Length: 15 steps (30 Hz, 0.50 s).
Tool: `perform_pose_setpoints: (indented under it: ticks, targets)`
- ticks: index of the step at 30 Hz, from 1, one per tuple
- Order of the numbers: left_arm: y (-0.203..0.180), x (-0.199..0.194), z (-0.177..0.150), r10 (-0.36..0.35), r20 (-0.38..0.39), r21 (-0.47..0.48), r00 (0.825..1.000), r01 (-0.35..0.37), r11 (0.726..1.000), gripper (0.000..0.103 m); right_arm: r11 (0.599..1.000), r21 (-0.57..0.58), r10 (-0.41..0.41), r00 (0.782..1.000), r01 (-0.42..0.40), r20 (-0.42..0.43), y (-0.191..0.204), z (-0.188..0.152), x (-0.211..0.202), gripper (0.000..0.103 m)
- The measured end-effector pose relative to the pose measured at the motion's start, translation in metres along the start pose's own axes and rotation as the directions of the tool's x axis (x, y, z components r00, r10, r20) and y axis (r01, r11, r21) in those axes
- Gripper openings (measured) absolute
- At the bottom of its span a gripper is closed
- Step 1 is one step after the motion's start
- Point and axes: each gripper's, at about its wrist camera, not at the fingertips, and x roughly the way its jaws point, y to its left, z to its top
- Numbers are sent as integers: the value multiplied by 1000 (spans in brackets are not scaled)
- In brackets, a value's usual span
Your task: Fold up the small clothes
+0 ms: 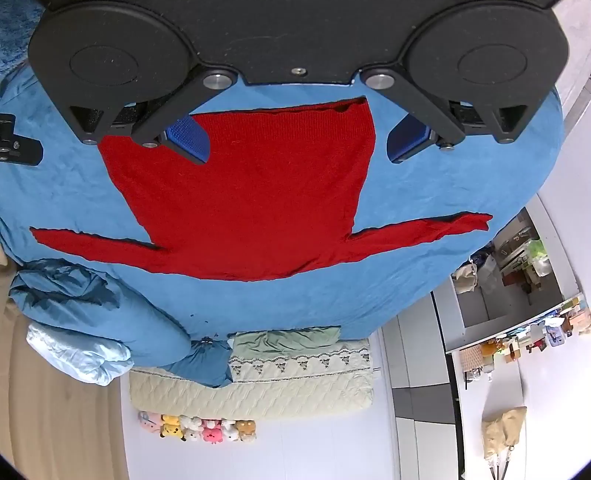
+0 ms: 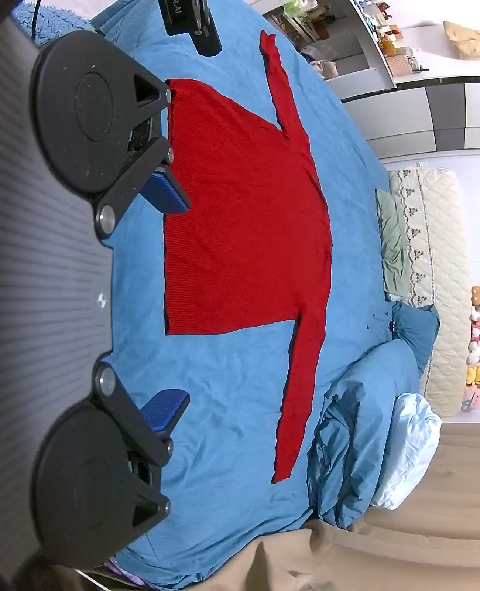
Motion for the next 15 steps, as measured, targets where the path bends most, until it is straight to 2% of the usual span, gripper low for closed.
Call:
perform_pose_setpoints:
  ticks: [15]
  targets:
    - [-2,1,2,2,2,9,1000,-2,1000,103,1000,1,1,1000,-1,-3,3,7,-5,103]
